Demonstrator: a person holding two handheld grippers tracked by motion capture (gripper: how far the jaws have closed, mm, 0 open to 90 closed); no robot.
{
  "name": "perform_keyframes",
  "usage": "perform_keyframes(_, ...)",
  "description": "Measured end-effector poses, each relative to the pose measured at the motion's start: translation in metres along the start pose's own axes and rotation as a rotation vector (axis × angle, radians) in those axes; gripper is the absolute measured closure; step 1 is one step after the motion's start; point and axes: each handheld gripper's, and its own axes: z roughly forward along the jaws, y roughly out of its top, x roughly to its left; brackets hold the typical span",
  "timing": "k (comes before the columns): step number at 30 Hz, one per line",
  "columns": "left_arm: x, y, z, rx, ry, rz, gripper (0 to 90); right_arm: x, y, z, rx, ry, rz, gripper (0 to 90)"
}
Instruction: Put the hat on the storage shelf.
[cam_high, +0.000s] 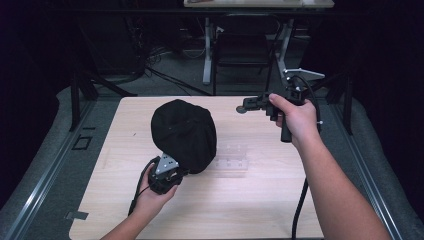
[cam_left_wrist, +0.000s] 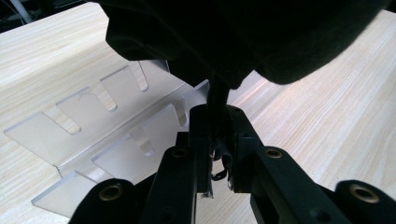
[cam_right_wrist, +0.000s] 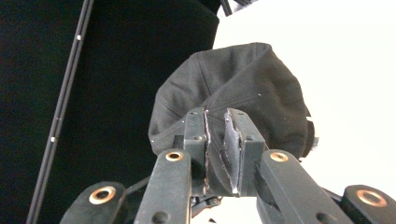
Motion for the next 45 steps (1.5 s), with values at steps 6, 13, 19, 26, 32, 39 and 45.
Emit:
perform_keyframes(6, 0.001, -0.002, -0.001, 0.004, 0.009, 0.002, 78.2, -0.001, -0.006, -0.003, 0.009, -0.066, -0.035, 78.1)
perform_keyframes(13, 0.003, -0.008, -0.006, 0.012, 0.021, 0.0, 71.3, -0.002, -0.017, -0.009, 0.029, -0.103, -0.077, 78.0)
perform_keyframes(19, 0.003, -0.015, -0.014, 0.013, 0.048, -0.018, 62.0, -0.005, -0.026, -0.017, 0.014, -0.194, -0.12, 77.8)
perform_keyframes(26, 0.015, -0.025, -0.024, -0.002, 0.066, -0.044, 57.0, -0.013, -0.046, -0.02, 0.002, -0.357, -0.229, 75.0)
perform_keyframes(32, 0.023, -0.035, -0.025, -0.012, 0.074, -0.084, 52.2, -0.027, -0.062, -0.014, 0.02, -0.452, -0.303, 70.0)
perform_keyframes(39, 0.027, -0.04, -0.024, -0.014, 0.065, -0.127, 47.8, -0.047, -0.077, -0.013, 0.031, -0.496, -0.314, 64.5)
perform_keyframes(45, 0.027, -0.043, -0.023, -0.01, 0.059, -0.126, 47.8, -0.062, -0.09, -0.017, 0.017, -0.561, -0.343, 62.1)
